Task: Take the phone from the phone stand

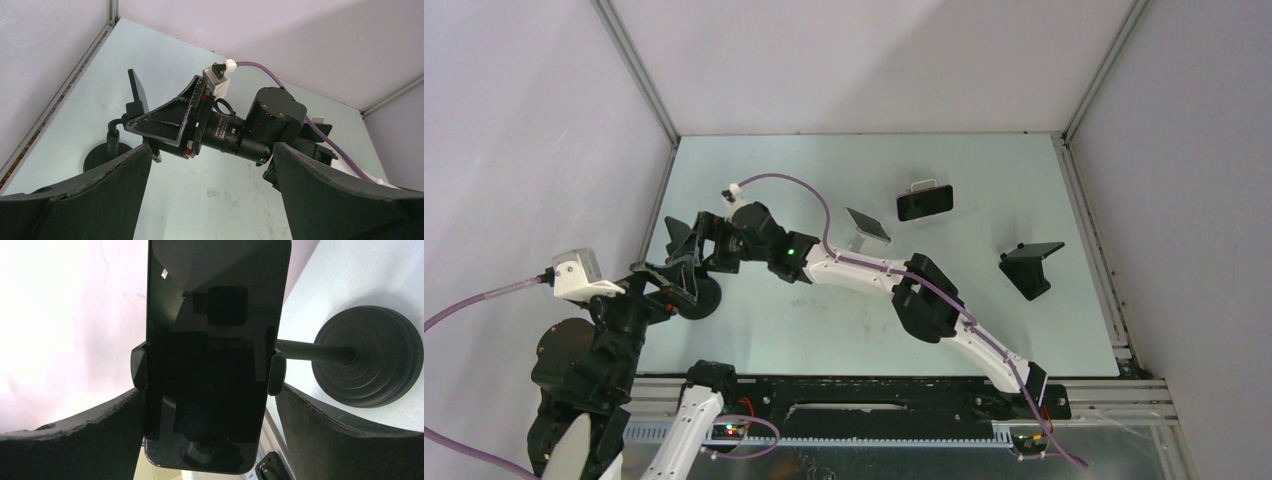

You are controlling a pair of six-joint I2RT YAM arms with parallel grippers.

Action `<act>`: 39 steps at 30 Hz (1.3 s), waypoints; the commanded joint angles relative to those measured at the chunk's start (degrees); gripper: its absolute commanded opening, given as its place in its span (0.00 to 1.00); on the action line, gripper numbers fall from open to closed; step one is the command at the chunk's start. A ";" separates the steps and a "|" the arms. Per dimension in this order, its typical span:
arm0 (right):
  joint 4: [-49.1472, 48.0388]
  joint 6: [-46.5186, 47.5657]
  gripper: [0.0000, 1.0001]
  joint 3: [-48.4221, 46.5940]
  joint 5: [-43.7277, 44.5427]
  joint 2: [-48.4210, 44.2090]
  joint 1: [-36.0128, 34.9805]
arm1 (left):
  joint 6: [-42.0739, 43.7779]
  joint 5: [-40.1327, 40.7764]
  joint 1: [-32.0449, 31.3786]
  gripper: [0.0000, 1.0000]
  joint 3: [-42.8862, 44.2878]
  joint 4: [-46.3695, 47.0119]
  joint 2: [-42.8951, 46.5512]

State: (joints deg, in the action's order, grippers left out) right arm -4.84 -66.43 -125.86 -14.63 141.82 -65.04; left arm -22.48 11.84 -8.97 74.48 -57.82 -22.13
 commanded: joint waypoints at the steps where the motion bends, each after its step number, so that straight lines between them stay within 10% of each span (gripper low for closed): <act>1: -1.79 -0.28 0.95 -3.32 -1.38 1.13 -0.18 | -0.11 -0.59 0.25 0.98 -0.16 0.54 -0.03; 14: -3.08 -0.25 0.72 -2.88 -1.94 1.15 -0.04 | -0.08 -0.51 0.26 0.98 -0.29 0.45 0.20; 24: -6.47 3.25 0.02 3.80 -0.30 -4.41 0.33 | 0.15 -0.35 0.23 0.98 0.03 0.31 0.14; 39: -11.13 4.37 0.00 22.02 1.98 -21.63 0.99 | 0.26 -0.23 0.27 0.98 0.48 0.19 0.75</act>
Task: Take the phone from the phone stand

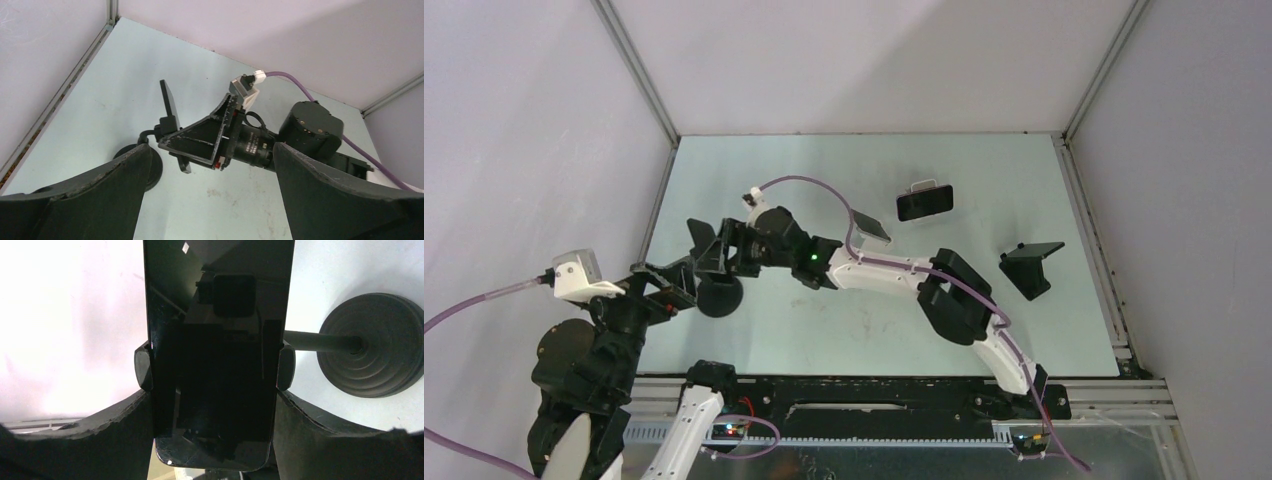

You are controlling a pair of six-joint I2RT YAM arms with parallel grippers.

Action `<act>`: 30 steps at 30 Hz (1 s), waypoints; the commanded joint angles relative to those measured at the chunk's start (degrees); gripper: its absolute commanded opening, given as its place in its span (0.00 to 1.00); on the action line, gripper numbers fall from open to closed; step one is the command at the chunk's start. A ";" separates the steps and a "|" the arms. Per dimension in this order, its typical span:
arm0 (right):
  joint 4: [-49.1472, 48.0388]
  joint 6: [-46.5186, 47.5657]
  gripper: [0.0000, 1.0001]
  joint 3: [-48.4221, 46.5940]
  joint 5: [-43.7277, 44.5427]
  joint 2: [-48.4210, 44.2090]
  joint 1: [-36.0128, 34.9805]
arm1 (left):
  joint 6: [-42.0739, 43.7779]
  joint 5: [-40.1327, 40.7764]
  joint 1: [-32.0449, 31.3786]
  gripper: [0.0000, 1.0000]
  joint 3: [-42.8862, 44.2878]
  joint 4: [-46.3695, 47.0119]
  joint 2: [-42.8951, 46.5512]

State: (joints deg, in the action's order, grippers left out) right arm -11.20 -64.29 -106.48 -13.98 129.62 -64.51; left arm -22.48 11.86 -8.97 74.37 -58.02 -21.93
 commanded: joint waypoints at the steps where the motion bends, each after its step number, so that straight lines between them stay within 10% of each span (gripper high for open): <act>1: -4.77 2.28 0.00 4.91 1.41 -10.38 0.45 | 0.31 -0.34 0.23 0.98 0.51 0.42 0.61; 30: 2.86 -0.68 0.00 60.79 6.45 -64.39 4.64 | -4.58 -27.47 -0.22 0.99 -25.89 30.54 2.86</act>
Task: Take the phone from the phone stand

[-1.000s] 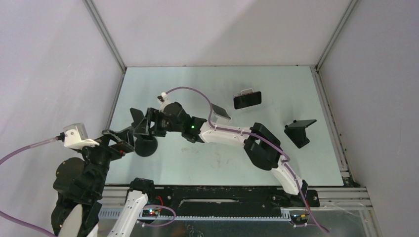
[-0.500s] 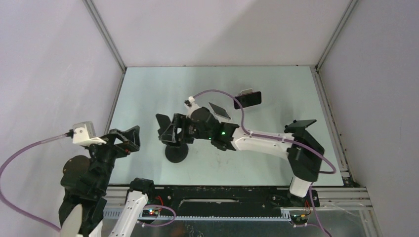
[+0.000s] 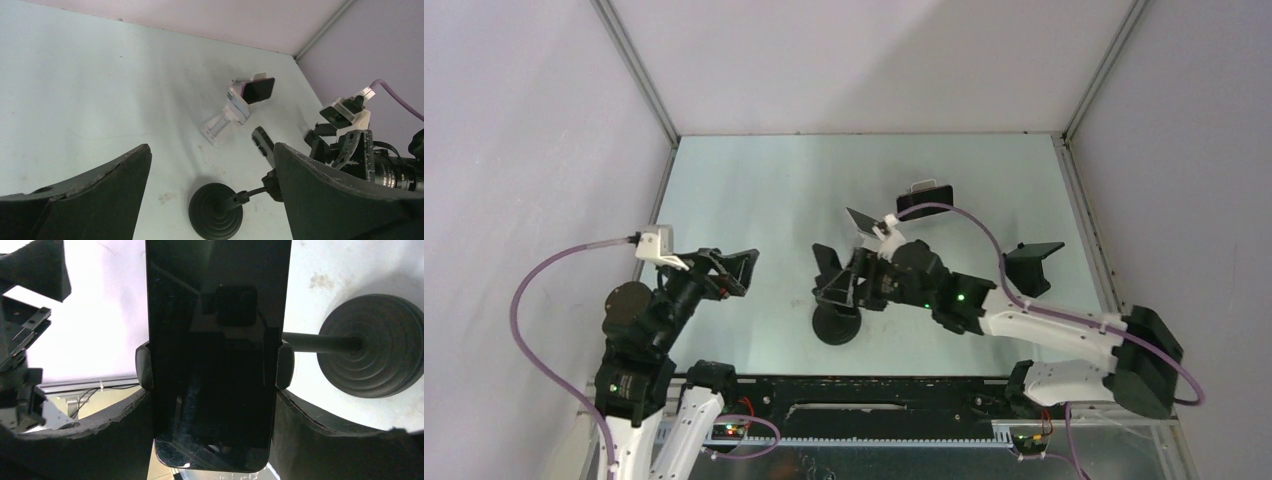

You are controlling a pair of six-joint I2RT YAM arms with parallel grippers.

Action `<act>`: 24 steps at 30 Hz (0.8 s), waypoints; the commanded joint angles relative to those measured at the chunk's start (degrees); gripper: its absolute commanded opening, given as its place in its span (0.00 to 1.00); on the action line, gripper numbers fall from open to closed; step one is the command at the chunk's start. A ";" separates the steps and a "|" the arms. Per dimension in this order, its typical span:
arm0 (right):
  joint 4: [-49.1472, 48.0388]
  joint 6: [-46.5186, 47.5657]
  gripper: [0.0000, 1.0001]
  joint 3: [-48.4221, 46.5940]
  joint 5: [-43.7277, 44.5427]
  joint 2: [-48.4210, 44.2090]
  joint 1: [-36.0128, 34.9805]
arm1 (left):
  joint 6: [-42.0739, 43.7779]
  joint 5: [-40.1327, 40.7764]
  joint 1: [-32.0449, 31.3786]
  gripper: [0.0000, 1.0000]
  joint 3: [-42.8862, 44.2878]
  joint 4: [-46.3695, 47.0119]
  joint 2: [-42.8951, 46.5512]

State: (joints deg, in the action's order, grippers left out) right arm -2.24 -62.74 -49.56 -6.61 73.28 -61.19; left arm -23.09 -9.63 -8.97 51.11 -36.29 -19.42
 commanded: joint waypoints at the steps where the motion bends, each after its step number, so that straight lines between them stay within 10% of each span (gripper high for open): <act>1: -4.50 -2.31 0.00 4.75 -0.76 -9.46 1.62 | -4.46 -6.31 -0.46 0.98 -3.92 9.63 0.35; 7: 4.23 -2.96 0.00 11.61 0.61 -23.69 5.31 | -5.24 -3.28 -8.60 0.97 -8.99 16.70 -0.57; 17: 13.39 -2.59 0.00 16.77 -5.72 -35.80 16.35 | 8.04 17.78 -45.92 0.98 -11.43 26.61 -13.95; 24: 18.50 -0.14 0.00 17.13 -10.98 -40.29 21.28 | 15.73 13.40 -51.77 0.99 -19.69 40.30 -18.37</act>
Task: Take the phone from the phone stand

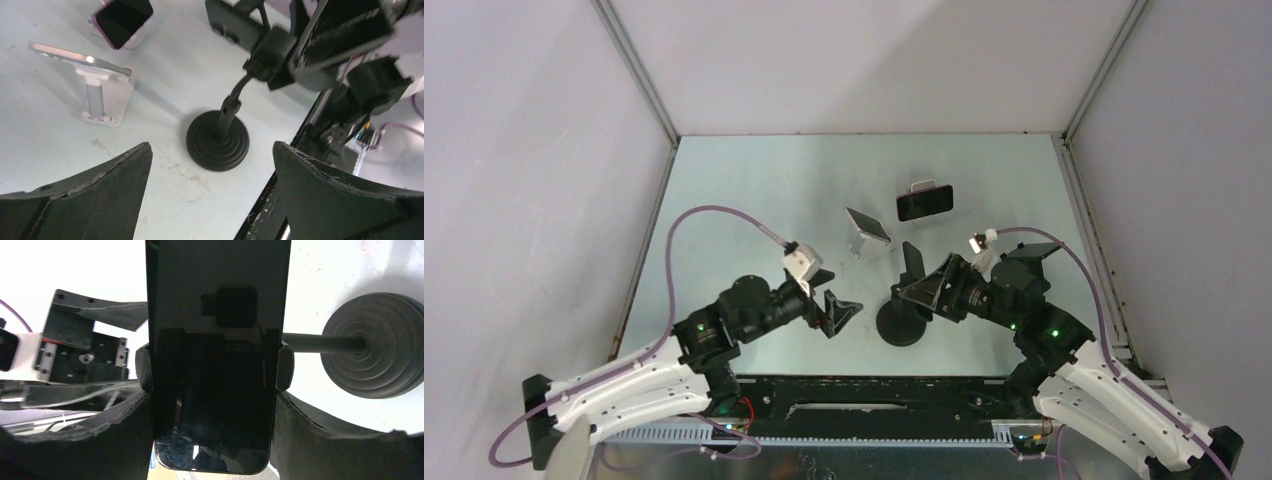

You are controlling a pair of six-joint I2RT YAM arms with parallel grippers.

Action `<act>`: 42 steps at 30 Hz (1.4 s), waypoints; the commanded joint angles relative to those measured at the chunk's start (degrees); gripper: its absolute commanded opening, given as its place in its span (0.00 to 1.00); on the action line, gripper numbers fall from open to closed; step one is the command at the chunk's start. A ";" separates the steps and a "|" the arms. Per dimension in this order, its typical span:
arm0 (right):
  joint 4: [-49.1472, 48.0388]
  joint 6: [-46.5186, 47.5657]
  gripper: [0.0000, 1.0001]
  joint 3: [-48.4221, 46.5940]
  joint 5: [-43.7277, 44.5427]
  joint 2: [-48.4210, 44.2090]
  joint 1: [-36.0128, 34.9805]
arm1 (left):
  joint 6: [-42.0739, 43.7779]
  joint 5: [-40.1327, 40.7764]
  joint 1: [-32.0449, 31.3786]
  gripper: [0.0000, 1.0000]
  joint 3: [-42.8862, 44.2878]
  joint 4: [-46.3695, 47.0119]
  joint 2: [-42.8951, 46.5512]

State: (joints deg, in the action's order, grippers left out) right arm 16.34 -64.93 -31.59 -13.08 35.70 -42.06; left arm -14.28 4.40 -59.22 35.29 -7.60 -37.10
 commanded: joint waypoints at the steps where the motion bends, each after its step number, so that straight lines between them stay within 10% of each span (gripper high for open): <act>1: 0.23 2.60 0.00 -0.84 -5.91 -2.86 3.02 | 8.29 -1.69 -1.58 0.98 -4.90 14.93 -0.43; 13: 2.28 6.55 0.00 -0.76 -13.02 -1.89 6.66 | 18.93 -21.31 -1.60 0.98 -9.13 29.05 -7.40; 42: 1.14 6.01 0.00 0.79 -15.23 -1.79 7.25 | 21.65 -31.67 3.76 0.79 0.59 40.31 -30.72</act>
State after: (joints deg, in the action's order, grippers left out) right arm 18.96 -59.33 -31.09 -25.74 34.11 -34.74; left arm 7.53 -22.28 -55.64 32.84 30.72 -65.43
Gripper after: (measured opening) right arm 0.739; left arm 0.799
